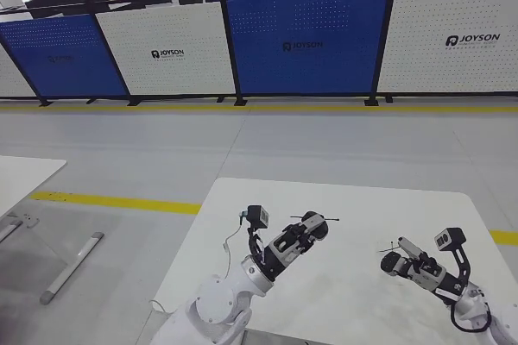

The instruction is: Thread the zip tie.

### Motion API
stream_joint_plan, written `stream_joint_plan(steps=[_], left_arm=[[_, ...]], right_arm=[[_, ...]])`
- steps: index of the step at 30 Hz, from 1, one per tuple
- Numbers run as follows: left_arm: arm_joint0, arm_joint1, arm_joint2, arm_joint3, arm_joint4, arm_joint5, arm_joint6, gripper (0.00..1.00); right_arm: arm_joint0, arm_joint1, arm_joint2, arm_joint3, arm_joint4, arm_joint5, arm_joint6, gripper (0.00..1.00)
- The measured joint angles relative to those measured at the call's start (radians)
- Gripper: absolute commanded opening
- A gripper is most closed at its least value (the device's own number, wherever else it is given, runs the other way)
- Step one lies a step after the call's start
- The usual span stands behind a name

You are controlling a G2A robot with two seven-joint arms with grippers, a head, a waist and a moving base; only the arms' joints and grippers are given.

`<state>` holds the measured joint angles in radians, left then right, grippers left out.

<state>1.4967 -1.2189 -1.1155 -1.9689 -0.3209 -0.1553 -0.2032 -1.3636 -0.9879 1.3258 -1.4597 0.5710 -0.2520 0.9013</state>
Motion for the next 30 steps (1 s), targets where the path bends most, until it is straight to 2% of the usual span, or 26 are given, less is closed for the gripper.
stream_joint_plan(steps=[2,4,8,12,14,17,26,28,30], left_arm=[[-0.001,0.000,0.000,0.006,0.003,0.004,0.001,0.00],[-0.007,-0.001,0.001,0.036,0.022,0.020,0.017,0.00],[-0.029,-0.005,0.020,0.139,0.087,0.056,0.063,0.00],[-0.043,-0.009,0.038,0.229,0.105,0.089,0.080,0.00],[-0.052,-0.011,0.048,0.270,0.114,0.102,0.088,0.00],[-0.060,-0.017,0.063,0.305,0.122,0.100,0.124,0.00],[-0.062,-0.018,0.066,0.303,0.116,0.095,0.126,0.00],[-0.063,-0.019,0.067,0.271,0.121,0.074,0.131,0.00],[-0.055,-0.020,0.066,0.210,0.122,0.041,0.140,0.00]], right_arm=[[0.000,0.000,0.000,0.000,0.000,0.000,0.000,1.00],[0.000,0.000,0.000,0.000,0.000,0.000,0.000,1.00],[0.000,0.000,0.000,0.000,0.000,0.000,0.000,1.00],[0.000,0.000,0.000,0.000,0.000,0.000,0.000,1.00],[0.000,0.000,0.000,0.000,0.000,0.000,0.000,1.00],[0.000,0.000,0.000,0.000,0.000,0.000,0.000,1.00],[0.000,0.000,0.000,0.000,0.000,0.000,0.000,1.00],[0.000,0.000,0.000,0.000,0.000,0.000,0.000,1.00],[0.000,0.000,0.000,0.000,0.000,0.000,0.000,1.00]])
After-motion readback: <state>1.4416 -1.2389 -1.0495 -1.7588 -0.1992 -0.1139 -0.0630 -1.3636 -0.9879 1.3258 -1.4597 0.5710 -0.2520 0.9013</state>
